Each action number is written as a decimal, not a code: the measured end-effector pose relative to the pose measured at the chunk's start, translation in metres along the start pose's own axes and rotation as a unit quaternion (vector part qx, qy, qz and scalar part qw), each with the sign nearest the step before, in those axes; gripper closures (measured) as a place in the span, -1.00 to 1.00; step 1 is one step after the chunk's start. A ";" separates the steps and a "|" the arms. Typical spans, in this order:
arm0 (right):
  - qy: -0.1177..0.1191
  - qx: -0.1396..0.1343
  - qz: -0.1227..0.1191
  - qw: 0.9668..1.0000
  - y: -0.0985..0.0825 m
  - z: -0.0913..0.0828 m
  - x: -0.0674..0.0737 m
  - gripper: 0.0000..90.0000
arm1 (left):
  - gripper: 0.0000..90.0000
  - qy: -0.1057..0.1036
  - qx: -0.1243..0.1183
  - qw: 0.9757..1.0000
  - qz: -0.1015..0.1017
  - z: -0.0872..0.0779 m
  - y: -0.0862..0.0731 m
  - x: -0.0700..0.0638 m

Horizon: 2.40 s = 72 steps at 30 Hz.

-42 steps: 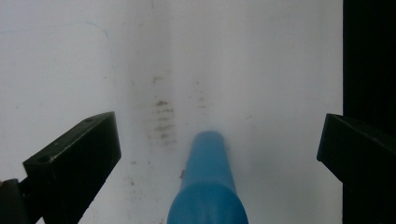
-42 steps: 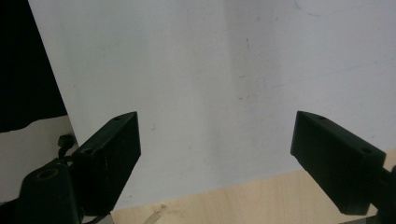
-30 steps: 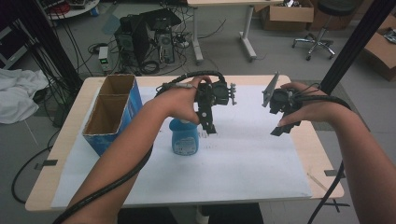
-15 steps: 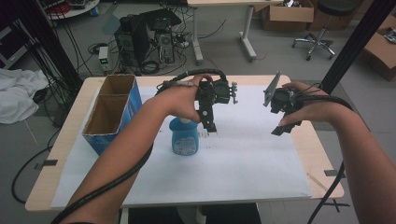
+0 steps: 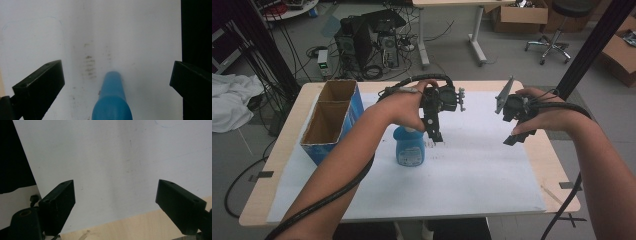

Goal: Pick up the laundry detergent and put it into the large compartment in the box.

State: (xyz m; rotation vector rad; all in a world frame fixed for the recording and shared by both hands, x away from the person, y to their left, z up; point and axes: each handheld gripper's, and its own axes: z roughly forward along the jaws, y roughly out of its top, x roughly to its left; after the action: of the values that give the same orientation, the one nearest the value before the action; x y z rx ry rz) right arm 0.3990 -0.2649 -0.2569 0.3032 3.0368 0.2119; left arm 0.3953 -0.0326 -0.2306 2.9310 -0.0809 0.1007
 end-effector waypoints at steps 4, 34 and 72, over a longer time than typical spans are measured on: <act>0.000 0.000 -0.001 1.000 -0.001 0.000 0.001 -0.64 | -1.00 0.001 -0.003 1.000 0.003 -0.003 0.002 0.000; 0.007 0.001 -0.015 1.000 0.013 0.012 0.000 -0.64 | -1.00 0.014 -0.027 0.999 -0.036 -0.043 -0.055 -0.002; 0.012 0.000 -0.019 1.000 0.018 0.026 0.004 -0.64 | -1.00 -0.016 0.025 0.999 -0.022 0.013 -0.081 0.001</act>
State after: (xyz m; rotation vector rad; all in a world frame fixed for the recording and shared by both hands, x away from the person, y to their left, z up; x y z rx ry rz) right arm 0.4007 -0.2431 -0.2804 0.2444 3.0627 0.2159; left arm 0.4022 0.0439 -0.2596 2.9827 -0.0183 0.0508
